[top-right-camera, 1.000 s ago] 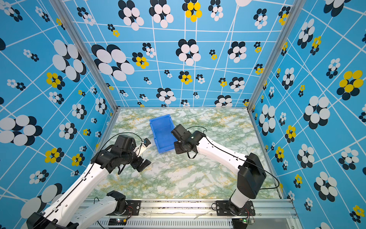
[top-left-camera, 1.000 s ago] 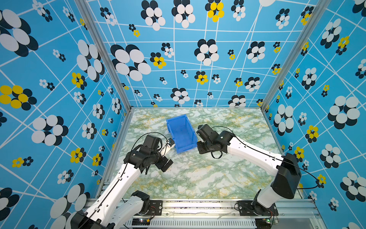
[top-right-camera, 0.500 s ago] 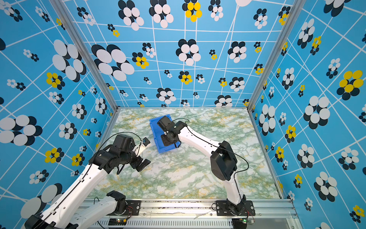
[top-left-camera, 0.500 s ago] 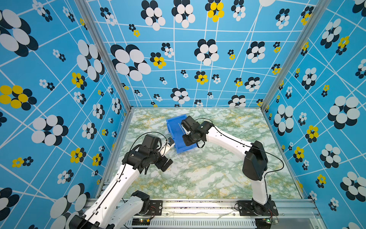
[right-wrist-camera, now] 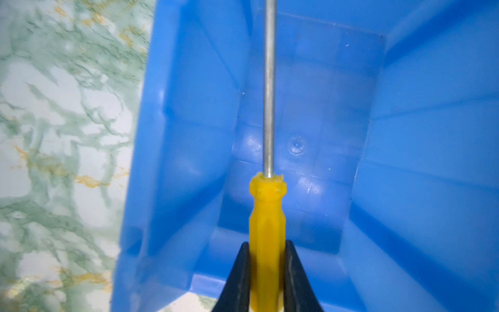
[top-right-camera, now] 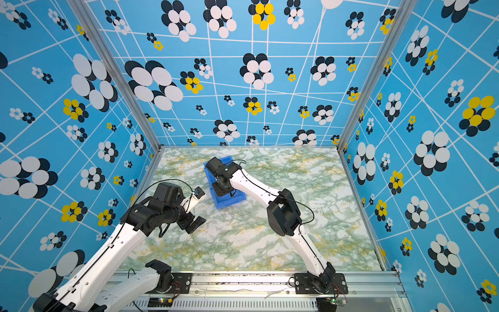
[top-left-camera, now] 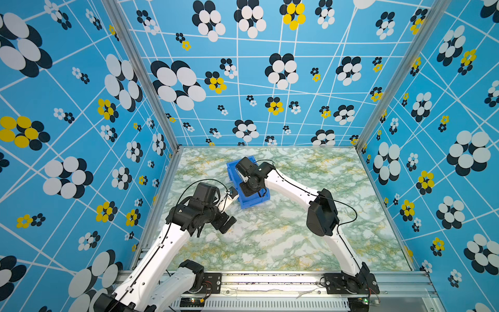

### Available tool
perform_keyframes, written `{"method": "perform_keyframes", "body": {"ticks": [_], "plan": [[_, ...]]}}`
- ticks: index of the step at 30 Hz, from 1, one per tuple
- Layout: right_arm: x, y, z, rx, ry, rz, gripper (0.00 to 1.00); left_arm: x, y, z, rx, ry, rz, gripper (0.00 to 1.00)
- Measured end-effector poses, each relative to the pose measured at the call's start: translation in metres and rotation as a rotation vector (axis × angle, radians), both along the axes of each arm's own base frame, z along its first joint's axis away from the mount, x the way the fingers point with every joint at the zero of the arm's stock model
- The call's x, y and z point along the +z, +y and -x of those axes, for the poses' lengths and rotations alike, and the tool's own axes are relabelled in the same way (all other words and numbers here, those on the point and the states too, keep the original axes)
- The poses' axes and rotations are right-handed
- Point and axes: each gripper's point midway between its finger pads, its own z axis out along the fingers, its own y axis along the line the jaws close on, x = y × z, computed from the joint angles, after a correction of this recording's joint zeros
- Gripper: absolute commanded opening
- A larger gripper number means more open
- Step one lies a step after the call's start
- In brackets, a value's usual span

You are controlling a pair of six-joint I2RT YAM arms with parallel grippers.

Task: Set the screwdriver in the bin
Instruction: 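Carry the screwdriver with the right gripper over the blue bin, then lower the screwdriver into the bin and open the right gripper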

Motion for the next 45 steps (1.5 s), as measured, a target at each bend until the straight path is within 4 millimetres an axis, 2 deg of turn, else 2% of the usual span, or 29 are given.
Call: {"method": "perform_keyframes", "body": {"ticks": [6, 13, 25, 37, 45], "plan": [[-0.023, -0.010, -0.010, -0.024, 0.031, 0.028, 0.10, -0.002, -0.001, 0.000, 0.002, 0.012, 0.002, 0.99], [-0.028, -0.013, -0.022, -0.044, 0.036, 0.013, 0.11, -0.006, -0.001, -0.001, 0.003, 0.025, -0.003, 0.99], [-0.054, -0.011, -0.019, -0.037, 0.081, 0.030, 0.15, -0.005, -0.003, -0.002, -0.002, 0.026, -0.004, 0.99], [-0.053, -0.009, -0.018, -0.035, 0.091, 0.018, 0.21, -0.005, -0.003, -0.002, -0.003, 0.026, -0.004, 0.99], [-0.031, 0.002, -0.027, -0.036, 0.050, -0.033, 0.29, -0.005, -0.003, -0.002, -0.002, 0.025, -0.004, 0.99]]}}
